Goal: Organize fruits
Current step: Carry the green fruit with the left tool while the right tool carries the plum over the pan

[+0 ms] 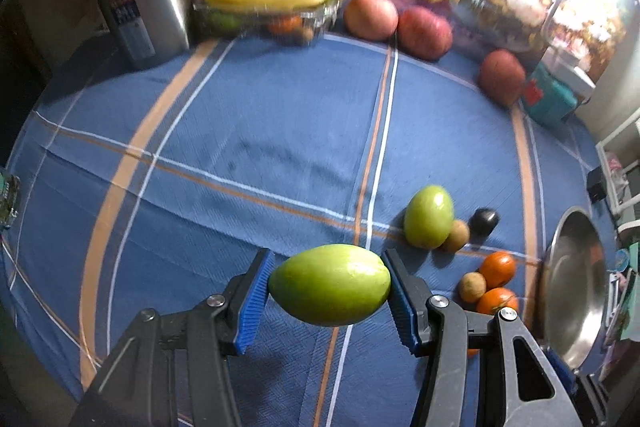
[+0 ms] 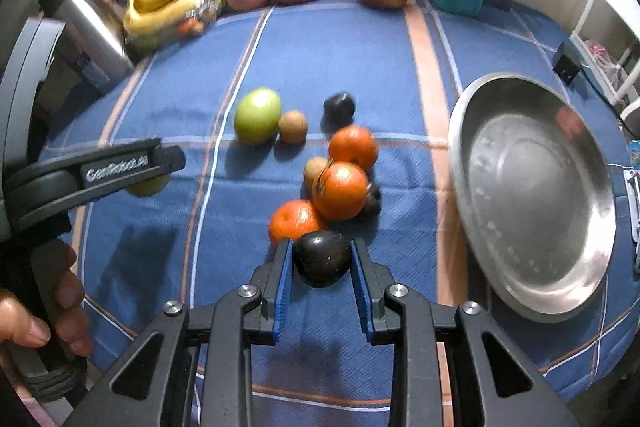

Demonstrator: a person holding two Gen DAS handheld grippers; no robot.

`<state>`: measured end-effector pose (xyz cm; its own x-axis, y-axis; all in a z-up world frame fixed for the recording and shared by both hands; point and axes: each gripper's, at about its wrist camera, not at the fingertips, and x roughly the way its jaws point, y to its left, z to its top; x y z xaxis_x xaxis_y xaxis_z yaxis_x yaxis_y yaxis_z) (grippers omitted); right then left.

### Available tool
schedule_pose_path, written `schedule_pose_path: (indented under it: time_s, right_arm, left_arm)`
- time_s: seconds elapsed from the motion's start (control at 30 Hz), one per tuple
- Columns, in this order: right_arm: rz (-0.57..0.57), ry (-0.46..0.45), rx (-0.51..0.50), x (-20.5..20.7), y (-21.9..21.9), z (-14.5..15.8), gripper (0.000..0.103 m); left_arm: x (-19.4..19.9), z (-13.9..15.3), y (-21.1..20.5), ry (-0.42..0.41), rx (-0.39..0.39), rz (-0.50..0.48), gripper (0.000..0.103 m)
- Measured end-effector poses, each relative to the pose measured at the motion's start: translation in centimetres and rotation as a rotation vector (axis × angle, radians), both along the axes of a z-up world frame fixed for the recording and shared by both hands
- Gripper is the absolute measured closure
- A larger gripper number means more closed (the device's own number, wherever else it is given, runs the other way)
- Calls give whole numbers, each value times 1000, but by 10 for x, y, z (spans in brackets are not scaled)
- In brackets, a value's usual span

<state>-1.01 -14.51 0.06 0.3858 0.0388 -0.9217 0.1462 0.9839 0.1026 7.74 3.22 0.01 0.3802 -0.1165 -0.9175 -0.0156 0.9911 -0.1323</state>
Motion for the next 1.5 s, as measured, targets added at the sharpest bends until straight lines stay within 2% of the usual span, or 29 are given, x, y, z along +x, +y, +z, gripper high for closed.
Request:
schedule_pose_path:
  time_s: [0.23,0.3,0.57,0.87,1.17,1.5]
  right_arm:
    - [-105,-36,-20,0,-24,18,74]
    - [-126,-43,-50,1,-27,23,74]
    - [-227,-65,-61,16,-58,32,74]
    - [-320,-43,-58,17,-101,21,74]
    - [-456,-2,-68,-1,-155,9,74]
    - [-560,17,-117,-19,-191,6,73]
  left_arm:
    - [-7,12,-12,-30,-4,-19,45]
    - [-7,13,-20,-37,-1,-41,45]
    - [-8,17,-60,-42,9,-151,45]
    - [-15,23,-107,-54,24,-269,45]
    - [-23,24,-163,-51,10,-400,45]
    - [-37,17,-229,-60,-1,-537,45]
